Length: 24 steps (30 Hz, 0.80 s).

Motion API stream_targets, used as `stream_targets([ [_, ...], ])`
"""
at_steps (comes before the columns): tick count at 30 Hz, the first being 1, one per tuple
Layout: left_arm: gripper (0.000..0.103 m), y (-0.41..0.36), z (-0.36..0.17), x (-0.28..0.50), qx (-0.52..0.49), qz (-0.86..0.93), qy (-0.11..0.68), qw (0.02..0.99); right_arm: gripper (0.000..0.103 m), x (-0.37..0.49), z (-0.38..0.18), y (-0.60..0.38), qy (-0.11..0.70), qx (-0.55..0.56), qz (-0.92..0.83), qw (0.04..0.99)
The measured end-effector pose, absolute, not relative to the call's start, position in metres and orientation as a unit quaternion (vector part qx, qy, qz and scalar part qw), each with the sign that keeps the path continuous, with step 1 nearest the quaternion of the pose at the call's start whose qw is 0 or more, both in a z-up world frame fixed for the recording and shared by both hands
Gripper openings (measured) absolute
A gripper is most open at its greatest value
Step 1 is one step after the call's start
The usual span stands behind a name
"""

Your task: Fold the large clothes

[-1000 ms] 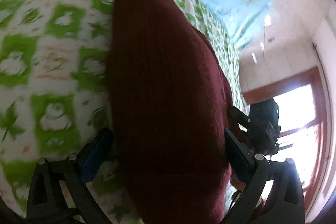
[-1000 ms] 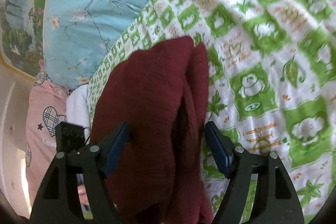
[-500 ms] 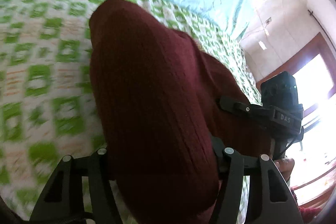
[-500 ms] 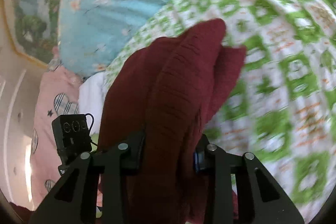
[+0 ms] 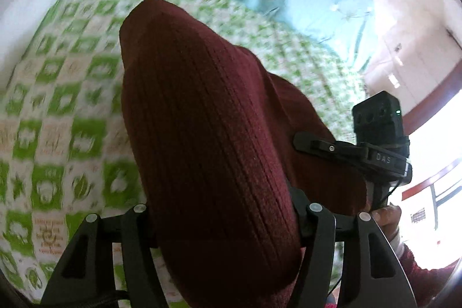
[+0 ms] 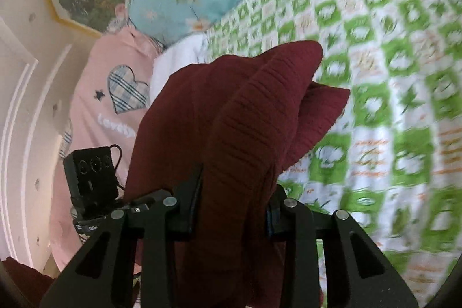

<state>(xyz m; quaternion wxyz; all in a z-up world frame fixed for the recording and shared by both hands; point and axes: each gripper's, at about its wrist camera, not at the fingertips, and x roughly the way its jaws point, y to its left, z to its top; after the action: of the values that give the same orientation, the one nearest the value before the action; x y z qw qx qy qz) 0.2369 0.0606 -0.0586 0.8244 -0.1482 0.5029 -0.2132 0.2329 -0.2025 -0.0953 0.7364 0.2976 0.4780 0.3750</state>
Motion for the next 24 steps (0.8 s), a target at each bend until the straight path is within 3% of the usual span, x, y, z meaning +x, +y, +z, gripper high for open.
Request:
stream_targets([
  [6,0.076,0.070,-0.081,0.236,-0.182,-0.204,0.498,0.823,0.042,0.229,-0.116,-0.205,0.500,0.292,0.353,0.735],
  [11,0.078,0.061,-0.081,0.233,-0.169,-0.191,0.498,0.829,0.045,0.226,-0.113,-0.205,0.503,0.278,0.341,0.743],
  [13,0.078,0.066,-0.081,0.237,-0.169,-0.184,0.501,0.828,0.052,0.229,-0.110,-0.202,0.507,0.275,0.334,0.746],
  [17,0.078,0.075,-0.049,0.211,-0.157,-0.169,0.485,0.844,0.056,0.222,-0.096,-0.216,0.501,0.264,0.307,0.764],
  [22,0.070,0.087,-0.013,0.180,-0.131,-0.161,0.423,0.882,0.056,0.208,-0.065,-0.241,0.452,0.270,0.285,0.801],
  [24,0.059,0.090,-0.008,0.178,-0.131,-0.168,0.406,0.889,0.056,0.208,-0.061,-0.237,0.453,0.266,0.293,0.799],
])
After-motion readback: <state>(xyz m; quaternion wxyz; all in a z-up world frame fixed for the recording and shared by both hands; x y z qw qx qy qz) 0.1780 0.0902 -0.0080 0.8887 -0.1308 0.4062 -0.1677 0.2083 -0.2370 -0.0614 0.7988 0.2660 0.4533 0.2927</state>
